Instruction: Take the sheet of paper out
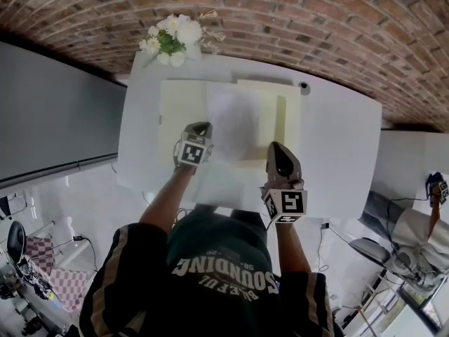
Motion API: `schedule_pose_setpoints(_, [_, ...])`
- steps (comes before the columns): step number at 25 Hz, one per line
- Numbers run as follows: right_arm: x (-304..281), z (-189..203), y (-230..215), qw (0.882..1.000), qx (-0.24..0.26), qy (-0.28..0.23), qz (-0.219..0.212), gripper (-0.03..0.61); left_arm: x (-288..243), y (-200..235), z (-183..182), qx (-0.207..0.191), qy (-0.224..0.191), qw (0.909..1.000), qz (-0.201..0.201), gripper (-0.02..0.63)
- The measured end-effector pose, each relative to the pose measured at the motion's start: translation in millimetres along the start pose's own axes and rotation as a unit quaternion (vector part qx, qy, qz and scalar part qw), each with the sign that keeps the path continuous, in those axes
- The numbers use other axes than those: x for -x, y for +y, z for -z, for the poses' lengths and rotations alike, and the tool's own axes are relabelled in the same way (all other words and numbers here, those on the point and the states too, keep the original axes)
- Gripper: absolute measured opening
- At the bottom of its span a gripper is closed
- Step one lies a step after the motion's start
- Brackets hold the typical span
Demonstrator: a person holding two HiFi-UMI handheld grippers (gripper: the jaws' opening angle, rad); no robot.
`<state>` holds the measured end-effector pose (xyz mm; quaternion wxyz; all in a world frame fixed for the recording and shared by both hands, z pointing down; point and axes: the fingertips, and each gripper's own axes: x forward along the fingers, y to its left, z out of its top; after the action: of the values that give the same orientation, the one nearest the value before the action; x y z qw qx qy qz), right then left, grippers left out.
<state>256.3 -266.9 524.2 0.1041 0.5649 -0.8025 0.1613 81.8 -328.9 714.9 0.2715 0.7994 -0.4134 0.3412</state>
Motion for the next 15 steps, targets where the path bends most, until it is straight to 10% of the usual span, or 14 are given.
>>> schedule_pose_setpoints(15, [7.6,-29.3,39.1,0.999,0.014,-0.04,0.01,-0.002,57.8,19.0,-20.8,-0.074,-0.064,0.9951,-0.013,0.011])
